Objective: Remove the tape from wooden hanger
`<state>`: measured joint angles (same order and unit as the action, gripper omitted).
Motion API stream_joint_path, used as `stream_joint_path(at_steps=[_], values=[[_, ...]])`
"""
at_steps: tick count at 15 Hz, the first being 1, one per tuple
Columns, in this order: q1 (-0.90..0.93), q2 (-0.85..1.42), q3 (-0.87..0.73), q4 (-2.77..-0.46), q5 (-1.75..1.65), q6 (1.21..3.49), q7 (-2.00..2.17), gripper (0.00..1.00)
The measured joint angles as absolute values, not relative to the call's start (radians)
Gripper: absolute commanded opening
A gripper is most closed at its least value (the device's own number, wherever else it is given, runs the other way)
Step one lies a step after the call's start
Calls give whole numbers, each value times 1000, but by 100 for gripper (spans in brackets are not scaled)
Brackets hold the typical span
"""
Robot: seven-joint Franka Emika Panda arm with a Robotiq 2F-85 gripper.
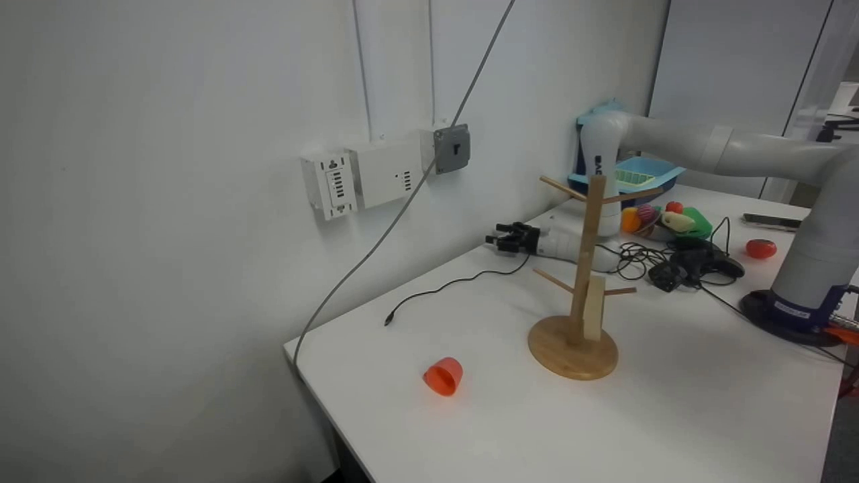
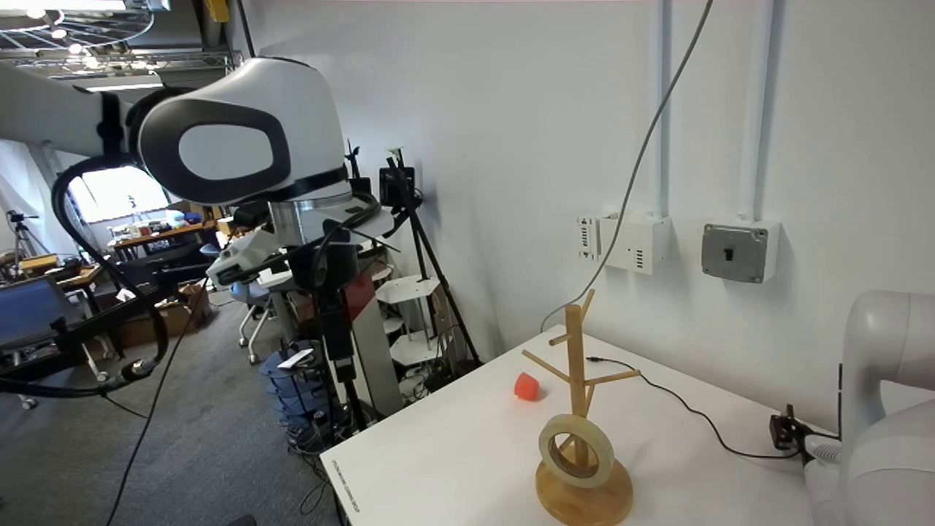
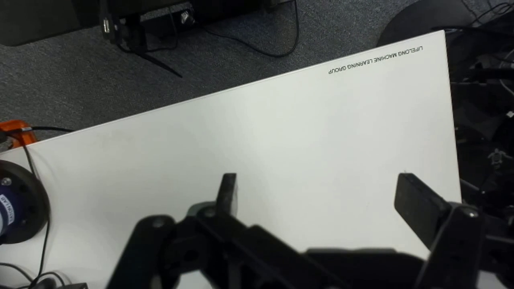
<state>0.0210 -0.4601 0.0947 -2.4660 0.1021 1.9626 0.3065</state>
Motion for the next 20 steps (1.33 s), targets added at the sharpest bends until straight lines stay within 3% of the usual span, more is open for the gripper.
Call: stream_joint_path(at_steps=[20], values=[[21, -456, 106, -2492, 84, 2024, 304, 100]])
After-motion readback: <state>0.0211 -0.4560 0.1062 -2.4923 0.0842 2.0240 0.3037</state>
